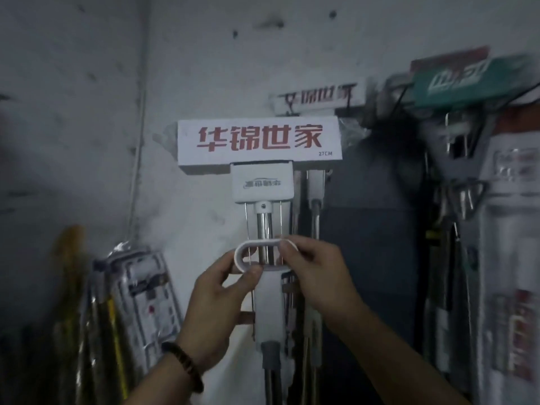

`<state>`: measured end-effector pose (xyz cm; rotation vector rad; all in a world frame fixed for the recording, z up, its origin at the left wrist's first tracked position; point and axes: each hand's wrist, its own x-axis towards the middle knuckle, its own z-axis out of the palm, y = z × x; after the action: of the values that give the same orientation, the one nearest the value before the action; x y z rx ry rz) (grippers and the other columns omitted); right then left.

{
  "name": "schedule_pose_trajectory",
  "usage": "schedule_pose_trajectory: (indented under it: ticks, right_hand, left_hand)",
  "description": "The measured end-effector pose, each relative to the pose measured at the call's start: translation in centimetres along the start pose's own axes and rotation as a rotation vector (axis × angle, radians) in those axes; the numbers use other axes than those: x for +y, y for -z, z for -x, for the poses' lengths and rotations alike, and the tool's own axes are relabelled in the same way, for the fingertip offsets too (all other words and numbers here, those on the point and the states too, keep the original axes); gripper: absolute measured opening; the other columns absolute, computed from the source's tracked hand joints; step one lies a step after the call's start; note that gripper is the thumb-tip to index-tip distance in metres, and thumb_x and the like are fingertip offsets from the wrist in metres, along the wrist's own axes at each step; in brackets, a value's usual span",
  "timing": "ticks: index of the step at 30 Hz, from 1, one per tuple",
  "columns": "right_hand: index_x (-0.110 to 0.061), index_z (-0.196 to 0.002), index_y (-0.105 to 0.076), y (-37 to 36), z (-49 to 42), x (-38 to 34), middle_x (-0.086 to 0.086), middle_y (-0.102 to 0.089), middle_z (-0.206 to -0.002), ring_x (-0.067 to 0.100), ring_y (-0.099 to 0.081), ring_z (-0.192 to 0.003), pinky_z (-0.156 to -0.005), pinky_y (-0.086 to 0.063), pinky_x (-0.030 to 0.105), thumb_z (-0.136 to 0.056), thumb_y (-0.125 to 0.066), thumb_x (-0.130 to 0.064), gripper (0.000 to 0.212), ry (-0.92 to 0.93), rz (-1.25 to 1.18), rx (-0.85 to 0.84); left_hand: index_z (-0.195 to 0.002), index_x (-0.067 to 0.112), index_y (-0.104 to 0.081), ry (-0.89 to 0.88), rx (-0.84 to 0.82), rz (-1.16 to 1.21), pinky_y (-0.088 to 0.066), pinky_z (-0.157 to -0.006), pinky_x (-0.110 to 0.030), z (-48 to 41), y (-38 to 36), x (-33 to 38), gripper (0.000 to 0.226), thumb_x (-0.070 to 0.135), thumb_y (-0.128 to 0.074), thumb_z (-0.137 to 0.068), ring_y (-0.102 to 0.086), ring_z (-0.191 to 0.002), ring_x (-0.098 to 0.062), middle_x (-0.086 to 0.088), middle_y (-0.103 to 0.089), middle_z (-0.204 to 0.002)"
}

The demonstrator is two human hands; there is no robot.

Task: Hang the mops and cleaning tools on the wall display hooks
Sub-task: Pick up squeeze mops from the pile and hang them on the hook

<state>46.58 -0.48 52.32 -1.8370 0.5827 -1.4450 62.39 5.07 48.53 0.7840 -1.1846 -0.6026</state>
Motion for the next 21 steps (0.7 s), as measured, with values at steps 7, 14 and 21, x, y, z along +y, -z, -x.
schedule_pose_trajectory:
  ticks: [7, 14, 21]
  right_hand:
    - [-0.016, -0.103, -0.079, 4.4, -10.7, -5.3, 0.013, -0.075, -0.093, 0.018, -0.076, -0.075, -0.057, -0.061, 0.029, -0.106, -0.063, -0.031, 0.022, 0.1, 0.088, 0.08]
    - [-0.011, -0.1, -0.078, 8.2, -20.6, -8.9, 0.014, -0.077, -0.091, 0.03, -0.079, -0.075, -0.061, -0.068, 0.047, -0.105, -0.064, -0.032, 0.026, 0.177, 0.154, 0.145]
    - [-0.018, -0.088, -0.078, 10.3, -28.7, -6.2, 0.01, -0.078, -0.084, 0.033, -0.078, -0.076, -0.069, -0.067, 0.054, -0.098, -0.069, -0.041, 0.027, 0.18, 0.245, 0.305]
  left_hand:
    - [-0.122, 0.03, -0.073, -0.146, -0.066, -0.003, -0.06, -0.074, -0.071, -10.2, -5.4, 5.1, 0.023, 0.022, -0.065, -0.102, -0.075, -0.104, -0.037, -0.017, -0.07, -0.122]
    - [-0.123, 0.018, -0.07, -0.166, -0.12, 0.056, -0.061, -0.081, -0.06, -20.4, -9.7, 8.3, 0.023, 0.022, -0.067, -0.101, -0.071, -0.112, -0.042, -0.018, -0.074, -0.12]
    - [-0.124, 0.017, -0.071, -0.133, -0.128, 0.071, -0.061, -0.081, -0.064, -27.1, -12.6, 6.7, 0.024, 0.028, -0.062, -0.104, -0.073, -0.11, -0.041, -0.018, -0.071, -0.127]
